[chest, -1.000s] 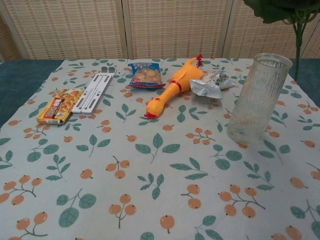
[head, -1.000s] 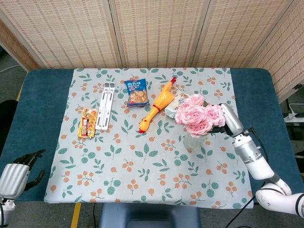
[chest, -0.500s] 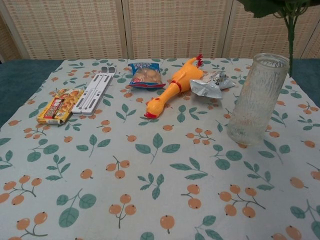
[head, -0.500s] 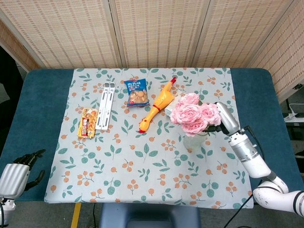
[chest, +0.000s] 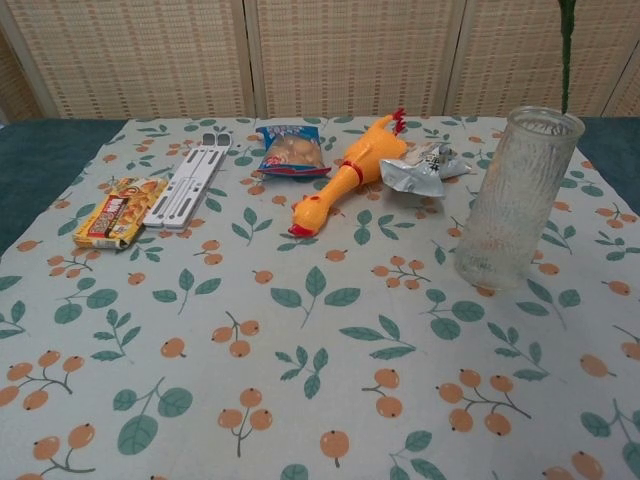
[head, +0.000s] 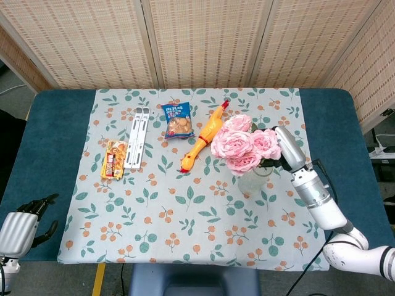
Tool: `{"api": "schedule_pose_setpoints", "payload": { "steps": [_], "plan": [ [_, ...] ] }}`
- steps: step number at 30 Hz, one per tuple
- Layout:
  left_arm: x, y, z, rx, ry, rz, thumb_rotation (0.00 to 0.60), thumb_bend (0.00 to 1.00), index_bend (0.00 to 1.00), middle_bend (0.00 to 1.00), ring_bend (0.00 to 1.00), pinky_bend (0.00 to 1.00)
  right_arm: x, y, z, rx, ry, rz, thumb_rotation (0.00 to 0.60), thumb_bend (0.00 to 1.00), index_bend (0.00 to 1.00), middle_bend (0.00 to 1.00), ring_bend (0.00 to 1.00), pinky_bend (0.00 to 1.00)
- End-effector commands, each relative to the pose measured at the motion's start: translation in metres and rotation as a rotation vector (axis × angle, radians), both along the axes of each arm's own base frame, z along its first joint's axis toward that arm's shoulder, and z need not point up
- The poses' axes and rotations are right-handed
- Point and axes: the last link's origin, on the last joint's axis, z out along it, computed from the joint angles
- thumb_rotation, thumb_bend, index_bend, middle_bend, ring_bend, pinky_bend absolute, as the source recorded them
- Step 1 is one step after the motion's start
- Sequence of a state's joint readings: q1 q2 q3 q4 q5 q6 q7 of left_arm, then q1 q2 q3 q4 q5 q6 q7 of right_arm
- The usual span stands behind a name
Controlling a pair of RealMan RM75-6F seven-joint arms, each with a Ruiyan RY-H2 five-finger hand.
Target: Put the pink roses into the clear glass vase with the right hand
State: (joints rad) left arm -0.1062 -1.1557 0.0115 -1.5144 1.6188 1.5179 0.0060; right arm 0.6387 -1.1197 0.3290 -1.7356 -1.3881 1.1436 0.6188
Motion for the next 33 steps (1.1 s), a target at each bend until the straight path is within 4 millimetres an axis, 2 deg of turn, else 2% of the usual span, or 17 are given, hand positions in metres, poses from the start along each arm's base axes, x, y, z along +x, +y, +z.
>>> {"api": "schedule_pose_setpoints", "payload": {
  "steps": [1,6,13,20,22,25,27,29,33],
  "plan": [
    [0.0,0.0,0.0,0.001,-0.001,0.0,0.6,0.37,0.19,0.33,0.34,0.49,0.0,-0.004,0.002,-0.01,0.001,-0.014,0.6,0.58,0.95,1.0,0.91,1.0],
    [0.0,0.0,0.0,0.0,-0.001,0.001,0.6,0.37,0.19,0.33,0.34,0.49,-0.011,-0.012,-0.002,0.002,0.0,-0.052,0.6,0.58,0.95,1.0,0.91,1.0],
    [-0.001,0.001,0.0,0.0,0.0,0.004,0.6,0.37,0.19,0.33,0.34,0.49,-0.027,-0.026,-0.018,0.063,-0.004,-0.094,0.6,0.58,0.95,1.0,0.91,1.0],
    [-0.001,0.0,0.001,0.004,-0.003,0.004,0.6,0.37,0.19,0.33,0.34,0.49,-0.039,-0.026,-0.028,0.101,-0.005,-0.109,0.6,0.58,0.95,1.0,0.91,1.0],
    [-0.001,0.0,0.001,0.006,-0.004,0.003,0.6,0.37,0.19,0.33,0.34,0.49,-0.044,-0.024,-0.029,0.101,0.002,-0.112,0.6,0.55,0.93,1.0,0.91,1.0],
    [-0.001,0.0,0.002,0.007,-0.005,0.003,0.6,0.37,0.19,0.33,0.34,0.49,-0.052,-0.019,-0.028,0.108,0.034,-0.119,0.6,0.35,0.72,1.0,0.9,1.0],
    [-0.001,0.0,0.002,0.007,-0.005,0.003,0.6,0.37,0.19,0.33,0.34,0.49,-0.057,-0.015,-0.026,0.117,0.047,-0.122,0.6,0.21,0.48,1.0,0.9,1.0],
    [-0.001,0.0,0.002,0.008,-0.006,0.003,0.6,0.37,0.19,0.33,0.34,0.49,-0.063,-0.01,-0.022,0.12,0.053,-0.13,0.6,0.15,0.33,1.0,0.89,1.0],
    [-0.001,0.0,0.001,0.004,-0.004,0.001,0.6,0.37,0.19,0.33,0.34,0.49,-0.077,-0.001,-0.014,0.103,0.105,-0.131,0.6,0.1,0.15,1.0,0.88,1.0]
  ]
}}
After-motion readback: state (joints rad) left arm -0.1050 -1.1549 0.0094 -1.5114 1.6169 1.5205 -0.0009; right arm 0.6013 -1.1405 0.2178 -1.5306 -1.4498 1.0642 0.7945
